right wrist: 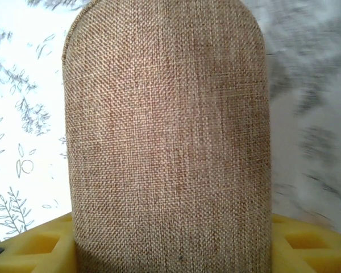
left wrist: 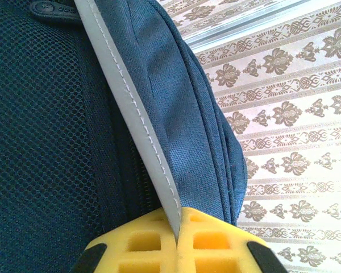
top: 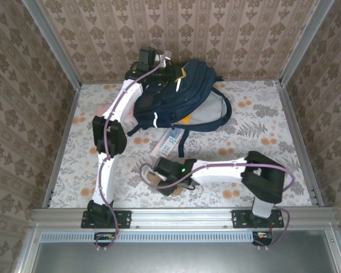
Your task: Pack the student bag
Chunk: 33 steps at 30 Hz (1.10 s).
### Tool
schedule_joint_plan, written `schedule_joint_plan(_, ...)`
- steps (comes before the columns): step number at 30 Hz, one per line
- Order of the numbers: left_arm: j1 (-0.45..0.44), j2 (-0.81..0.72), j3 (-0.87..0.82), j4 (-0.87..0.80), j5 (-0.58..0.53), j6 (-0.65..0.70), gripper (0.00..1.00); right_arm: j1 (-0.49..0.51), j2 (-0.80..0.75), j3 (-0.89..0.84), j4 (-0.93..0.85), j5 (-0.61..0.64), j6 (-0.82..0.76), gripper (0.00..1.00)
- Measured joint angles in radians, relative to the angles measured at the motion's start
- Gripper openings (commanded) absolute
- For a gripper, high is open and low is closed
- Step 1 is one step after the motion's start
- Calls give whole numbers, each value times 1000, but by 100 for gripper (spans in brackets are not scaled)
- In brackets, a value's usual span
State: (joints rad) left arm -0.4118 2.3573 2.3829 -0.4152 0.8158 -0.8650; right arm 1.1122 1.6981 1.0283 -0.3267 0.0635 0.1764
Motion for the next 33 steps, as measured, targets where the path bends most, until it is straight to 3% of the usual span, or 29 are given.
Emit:
schedule_joint_plan(3, 0, 0, 0, 0, 0, 0, 0, -116, -165, -79, 37, -11, 39, 55)
schedule_joint_plan(9, -8, 0, 0, -4, 0, 1, 0, -513, -465, -208, 143, -42, 185, 50)
schedule_joint_plan(12, -15, 0, 0, -7, 0, 1, 0, -698, -504, -231, 171, -70, 283, 47)
schedule_joint_plan(17, -28, -2, 0, -15, 0, 2, 0, -918, -478, -238, 226, -155, 463, 48)
schedule_joint_plan(21, -42, -10, 0, -15, -5, 1, 0, -986, -418, -235, 285, -209, 553, 48)
schedule_joint_plan(33, -118, -67, 0, -38, -9, 1, 0, -1004, -153, -65, 430, -371, 663, 49)
